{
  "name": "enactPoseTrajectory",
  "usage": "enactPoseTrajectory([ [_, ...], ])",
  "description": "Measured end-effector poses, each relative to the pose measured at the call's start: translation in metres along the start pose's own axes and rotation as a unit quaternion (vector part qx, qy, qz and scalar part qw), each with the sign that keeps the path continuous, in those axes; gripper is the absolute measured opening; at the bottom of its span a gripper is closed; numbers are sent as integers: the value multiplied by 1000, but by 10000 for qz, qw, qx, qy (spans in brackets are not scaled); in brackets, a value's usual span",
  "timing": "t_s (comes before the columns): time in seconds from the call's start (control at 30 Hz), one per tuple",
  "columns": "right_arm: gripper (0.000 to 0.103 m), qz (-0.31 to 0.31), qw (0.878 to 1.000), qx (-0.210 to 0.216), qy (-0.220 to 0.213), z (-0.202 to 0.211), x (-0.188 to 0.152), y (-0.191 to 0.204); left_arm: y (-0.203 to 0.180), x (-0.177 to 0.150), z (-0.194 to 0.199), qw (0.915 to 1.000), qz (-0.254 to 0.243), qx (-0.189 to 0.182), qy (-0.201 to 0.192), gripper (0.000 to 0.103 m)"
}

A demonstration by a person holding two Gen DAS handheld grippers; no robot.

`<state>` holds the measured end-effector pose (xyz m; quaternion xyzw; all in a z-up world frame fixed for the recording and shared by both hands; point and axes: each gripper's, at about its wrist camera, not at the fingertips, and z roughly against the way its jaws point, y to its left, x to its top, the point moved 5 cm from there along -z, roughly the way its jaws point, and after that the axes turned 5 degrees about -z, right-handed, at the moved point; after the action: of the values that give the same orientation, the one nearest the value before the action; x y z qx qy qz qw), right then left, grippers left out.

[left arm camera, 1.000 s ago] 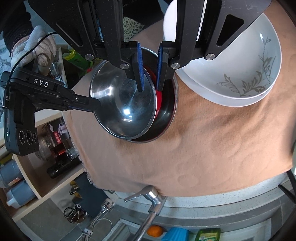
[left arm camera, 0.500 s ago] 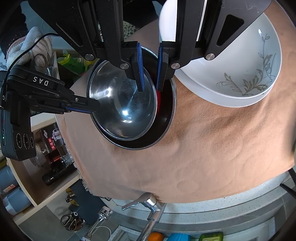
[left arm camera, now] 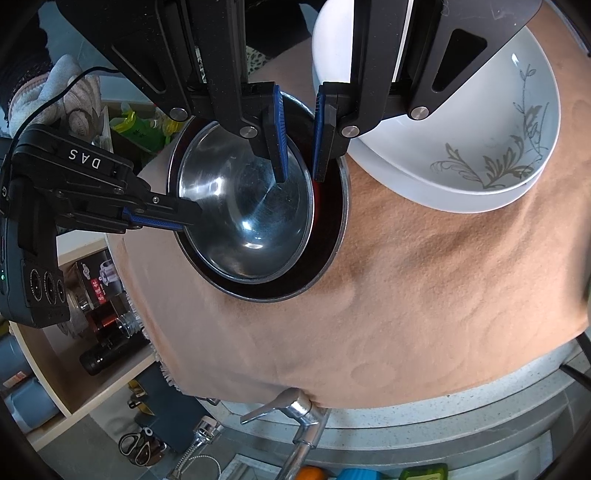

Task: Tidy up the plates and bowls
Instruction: 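Lower the red-bottomed bowl into the large steel bowl with the right gripper, then open the right gripper to release the red-bottomed bowl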

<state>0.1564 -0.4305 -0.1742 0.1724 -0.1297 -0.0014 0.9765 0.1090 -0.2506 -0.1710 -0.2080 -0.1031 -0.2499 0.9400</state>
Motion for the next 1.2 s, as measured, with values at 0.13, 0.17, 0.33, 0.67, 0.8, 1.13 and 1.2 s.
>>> enactPoseTrajectory([
  [0.13, 15, 20, 10000, -49, 1, -1, 1, 1, -1, 1, 0, 10000, -21, 21, 22, 11],
  [0.17, 15, 42, 10000, -80, -1, -1, 1, 1, -1, 1, 0, 10000, -26, 20, 26, 11],
  [0.33, 16, 51, 9999, -92, 5, -1, 1, 1, -1, 1, 0, 10000, -25, -5, 26, 11],
  [0.67, 28, 158, 9997, -160, 41, -3, 2, 6, -2, 2, 0, 9999, -95, -28, 45, 11],
  [0.8, 30, 173, 9997, -190, 37, -4, 1, 7, -1, 2, 1, 9999, -107, -42, 45, 12],
  [1.13, 32, 41, 9998, -173, -74, 5, 3, 5, 1, 3, 8, 9998, -157, -73, -37, 12],
  [1.2, 35, -26, 9999, -123, -95, 7, 4, 5, 1, 3, 10, 9998, -166, -79, -44, 12],
])
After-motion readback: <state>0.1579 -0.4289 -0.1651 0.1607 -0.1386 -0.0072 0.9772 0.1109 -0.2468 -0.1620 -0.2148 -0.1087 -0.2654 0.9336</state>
